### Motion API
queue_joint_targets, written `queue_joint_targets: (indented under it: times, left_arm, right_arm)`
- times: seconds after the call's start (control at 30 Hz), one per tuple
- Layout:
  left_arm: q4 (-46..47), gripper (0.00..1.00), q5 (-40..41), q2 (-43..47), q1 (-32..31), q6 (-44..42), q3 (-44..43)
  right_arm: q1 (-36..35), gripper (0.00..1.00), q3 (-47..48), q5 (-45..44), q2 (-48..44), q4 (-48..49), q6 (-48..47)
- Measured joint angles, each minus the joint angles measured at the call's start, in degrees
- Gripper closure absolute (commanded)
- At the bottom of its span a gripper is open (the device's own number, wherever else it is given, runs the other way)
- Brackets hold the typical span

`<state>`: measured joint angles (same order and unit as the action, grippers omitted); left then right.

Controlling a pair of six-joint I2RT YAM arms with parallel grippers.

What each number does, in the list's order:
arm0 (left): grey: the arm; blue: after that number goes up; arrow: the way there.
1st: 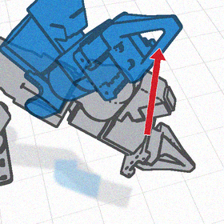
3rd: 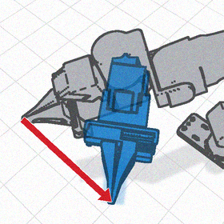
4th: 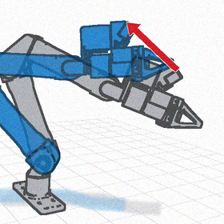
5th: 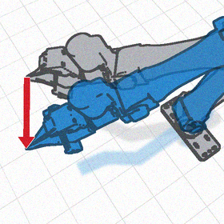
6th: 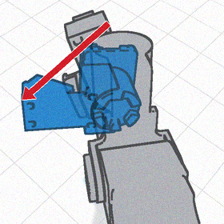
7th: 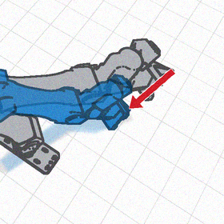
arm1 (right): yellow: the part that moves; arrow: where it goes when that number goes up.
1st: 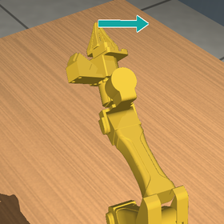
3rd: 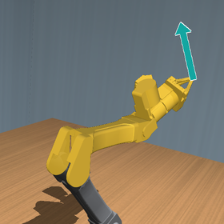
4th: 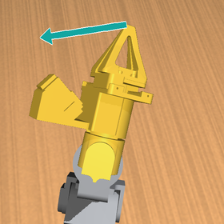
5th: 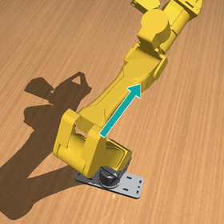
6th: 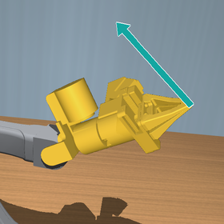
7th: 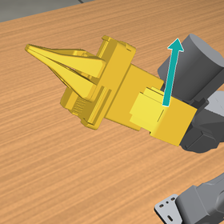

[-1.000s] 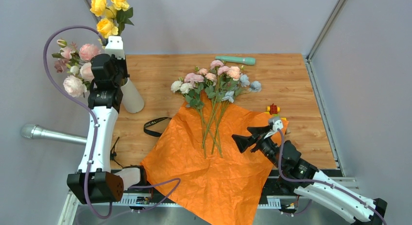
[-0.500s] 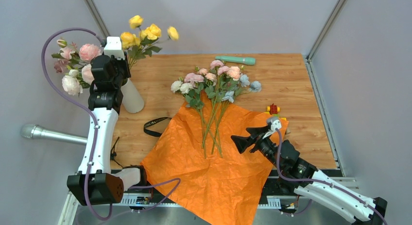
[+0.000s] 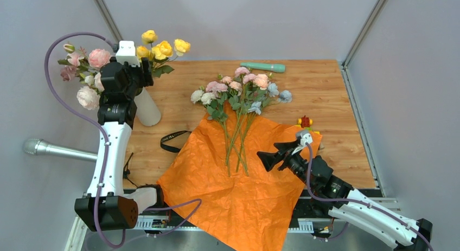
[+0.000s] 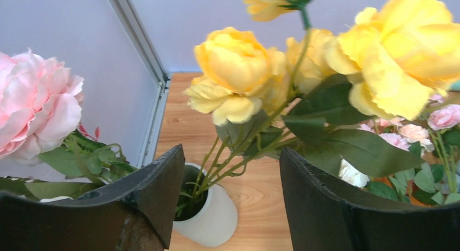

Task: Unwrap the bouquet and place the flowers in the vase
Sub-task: Insert the fake flower into the vase, then pick up the fake flower from the wrapping paper.

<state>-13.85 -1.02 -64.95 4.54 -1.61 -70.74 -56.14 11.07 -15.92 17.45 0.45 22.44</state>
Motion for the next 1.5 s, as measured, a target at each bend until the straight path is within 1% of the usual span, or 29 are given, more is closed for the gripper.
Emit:
queue_joint_targets:
  times: [0.07,0.2,0.33,0.6,0.73,0.83,0.9,0.93,1.07,1.2,1.27,1.4,1.5]
  left_arm:
    - [0.0,0.19,-0.98,0.07,0.0,0.22,0.0]
    - [-0.2,0.16,-3.8,0.63,0.0,0.48,-0.02]
    - [-1.84,0.15,-6.95,1.55,0.0,1.42,-1.51]
    - [-7.76,0.15,-11.78,3.02,0.0,3.76,-10.19]
    - [-10.45,0.15,-13.86,4.26,-0.2,5.88,-11.89]
    - [-13.22,0.15,-13.51,4.59,-3.17,6.32,-11.93]
    - [-15.43,0.15,-12.39,4.48,-7.13,6.01,-11.91]
    - [-16.5,0.15,-11.69,4.37,-10.08,5.77,-11.72]
    - [-17.57,0.16,-10.32,4.68,-18.18,5.66,-8.66]
    - [-16.44,0.17,-9.77,5.27,-25.29,6.47,-1.9]
    - [-15.21,0.17,-9.97,5.31,-27.65,7.37,1.36]
    - [-10.21,0.16,-11.41,6.29,-29.9,9.77,9.42]
    - [-7.74,0.16,-11.54,7.02,-29.94,10.34,13.88]
  right_arm:
    - [0.0,0.02,0.0,0.02,0.09,0.07,0.0]
    - [0.0,0.02,0.0,0.11,0.09,0.31,0.02]
    - [0.0,0.02,0.0,0.31,0.2,0.39,0.07]
    - [0.0,0.02,0.0,0.87,0.68,0.52,0.44]
    - [0.0,0.02,0.0,1.07,1.03,0.46,0.94]
    - [0.0,0.02,0.02,1.01,1.62,0.24,1.6]
    - [0.0,0.03,0.26,0.61,2.34,-1.01,2.12]
    - [0.0,0.04,0.74,-0.04,2.97,-2.4,2.6]
    - [0.0,0.07,3.72,-3.15,6.08,-7.76,4.13]
    - [0.0,0.09,8.66,-6.49,11.28,-12.22,6.16]
    - [0.0,0.11,11.3,-7.96,14.82,-13.64,7.41]
    - [1.36,0.19,14.95,-8.94,22.01,-14.53,9.38]
    - [4.98,0.24,17.09,-6.19,28.5,-13.81,10.36]
